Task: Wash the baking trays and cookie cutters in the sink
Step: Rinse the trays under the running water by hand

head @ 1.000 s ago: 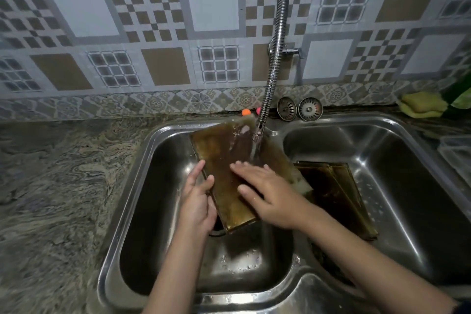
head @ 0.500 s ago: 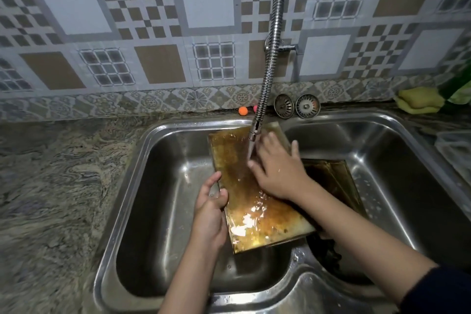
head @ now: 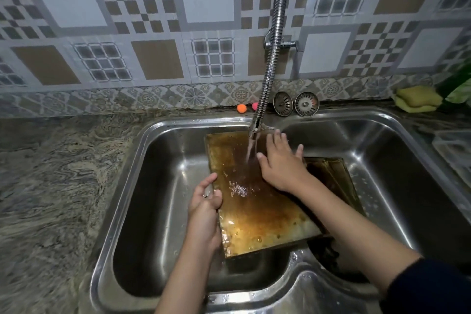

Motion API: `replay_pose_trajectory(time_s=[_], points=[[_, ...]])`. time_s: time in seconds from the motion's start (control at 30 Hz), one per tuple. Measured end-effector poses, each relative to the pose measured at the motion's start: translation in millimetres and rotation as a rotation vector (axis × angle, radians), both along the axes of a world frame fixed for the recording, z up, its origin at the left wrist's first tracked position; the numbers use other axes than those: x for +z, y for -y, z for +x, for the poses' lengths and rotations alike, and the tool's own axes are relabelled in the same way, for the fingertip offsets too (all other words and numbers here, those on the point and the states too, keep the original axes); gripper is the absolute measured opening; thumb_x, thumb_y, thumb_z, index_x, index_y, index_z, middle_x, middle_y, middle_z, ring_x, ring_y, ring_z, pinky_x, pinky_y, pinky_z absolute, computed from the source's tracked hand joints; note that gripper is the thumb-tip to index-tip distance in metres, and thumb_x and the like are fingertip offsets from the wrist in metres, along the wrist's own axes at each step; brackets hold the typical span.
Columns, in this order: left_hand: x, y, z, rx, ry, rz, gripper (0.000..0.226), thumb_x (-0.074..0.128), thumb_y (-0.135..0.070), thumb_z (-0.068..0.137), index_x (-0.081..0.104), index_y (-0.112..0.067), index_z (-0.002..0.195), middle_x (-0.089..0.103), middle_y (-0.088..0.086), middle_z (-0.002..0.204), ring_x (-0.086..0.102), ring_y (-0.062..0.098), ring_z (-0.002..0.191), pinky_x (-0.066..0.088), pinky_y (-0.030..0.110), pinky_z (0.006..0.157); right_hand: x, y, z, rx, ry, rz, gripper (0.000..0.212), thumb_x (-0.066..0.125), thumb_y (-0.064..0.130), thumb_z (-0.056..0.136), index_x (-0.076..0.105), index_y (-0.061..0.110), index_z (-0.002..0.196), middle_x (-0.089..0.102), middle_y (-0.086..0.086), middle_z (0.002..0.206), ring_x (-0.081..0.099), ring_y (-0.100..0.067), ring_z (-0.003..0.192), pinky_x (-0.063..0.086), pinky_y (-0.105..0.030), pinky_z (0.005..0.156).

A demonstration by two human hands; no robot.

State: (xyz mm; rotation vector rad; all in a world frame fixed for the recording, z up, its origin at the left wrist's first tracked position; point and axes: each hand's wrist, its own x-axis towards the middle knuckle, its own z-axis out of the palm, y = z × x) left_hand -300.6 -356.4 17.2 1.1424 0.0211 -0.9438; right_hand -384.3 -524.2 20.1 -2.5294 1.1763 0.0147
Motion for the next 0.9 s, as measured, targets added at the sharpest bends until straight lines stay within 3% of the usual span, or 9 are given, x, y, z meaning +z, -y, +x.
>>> replay_pose_trajectory(time_s=[0.13,0.27,0.37,0.5,0.6,0.7,0.8,0.9], points=[[4.8,12.8,-5.9,-0.004,-0.036,-0.034,0.04,0.041,0.008,0.091,0.062,-0.021,0.108,0.072,0.012,0.088,0.065,0.027,0.077,0.054,0.04,0.071,10.1,-40.8,9.5,0.216,0.131,-0.109,0.059,0.025,0.043,0.099,0.015,0.018,0.152,0.003,-0.004,0.161,-0.007,-0.021,0.148,-0.01,-0.054,0.113],[10.2,0.5,21.0,0.076,0.011,0.004,0.039,0.039,0.006,0.093,0.06,-0.021,0.112,0.07,0.006,0.093,0.066,0.022,0.082,0.055,0.038,0.07,3.8,-65.8,-17.8,0.421,0.105,-0.107,0.062,0.019,0.05,0.097,0.002,0.028,0.152,-0.014,0.009,0.158,-0.017,-0.008,0.144,-0.012,-0.045,0.115],[9.3,-10.2,29.2,0.069,0.009,0.052,0.038,0.04,0.006,0.092,0.062,-0.021,0.106,0.066,0.007,0.1,0.064,0.026,0.089,0.053,0.043,0.076,-3.9,-35.9,-28.1,0.255,0.024,-0.042,0.062,0.022,0.052,0.099,0.001,0.028,0.152,-0.016,0.005,0.158,-0.017,-0.013,0.145,-0.01,-0.057,0.115],[3.1,1.4,-1.6,-0.079,0.008,0.068,0.038,0.045,0.009,0.089,0.066,-0.021,0.098,0.071,0.014,0.089,0.064,0.029,0.079,0.051,0.05,0.083,0.9,-6.1,-6.3,0.087,0.001,-0.044,0.063,0.022,0.048,0.1,0.006,0.019,0.153,-0.01,-0.002,0.16,-0.014,-0.02,0.147,-0.011,-0.061,0.11],[2.2,12.5,-8.7,-0.094,-0.034,0.036,0.038,0.044,0.008,0.089,0.065,-0.02,0.102,0.073,0.012,0.077,0.067,0.023,0.065,0.056,0.041,0.068,8.6,-27.0,5.5,0.25,0.061,-0.089,0.059,0.026,0.043,0.1,0.009,0.022,0.153,-0.001,0.001,0.161,-0.006,-0.02,0.148,-0.011,-0.057,0.112],[5.6,9.8,15.5,0.001,0.006,0.021,0.037,0.042,0.006,0.091,0.062,-0.021,0.106,0.074,0.003,0.074,0.068,0.016,0.061,0.056,0.03,0.055,2.9,-59.2,-10.5,0.432,0.131,-0.135,0.058,0.027,0.042,0.1,0.007,0.027,0.152,-0.008,0.008,0.16,-0.009,-0.013,0.147,-0.011,-0.048,0.114],[8.2,-1.7,46.8,0.114,0.036,0.033,0.038,0.04,0.005,0.093,0.062,-0.025,0.101,0.07,0.004,0.097,0.068,0.019,0.08,0.055,0.034,0.064,-11.2,-62.9,-37.5,0.466,0.135,-0.136,0.058,0.022,0.05,0.098,0.0,0.036,0.15,-0.016,0.011,0.157,-0.019,-0.009,0.144,-0.019,-0.042,0.111],[6.6,-11.4,66.5,0.186,0.053,0.086,0.043,0.037,0.006,0.093,0.063,-0.028,0.098,0.061,0.005,0.113,0.062,0.02,0.092,0.051,0.037,0.069,-19.7,-35.4,-55.4,0.209,0.233,0.035,0.058,0.025,0.055,0.095,0.001,0.044,0.146,-0.015,0.006,0.158,-0.012,-0.014,0.146,-0.007,-0.051,0.116]])
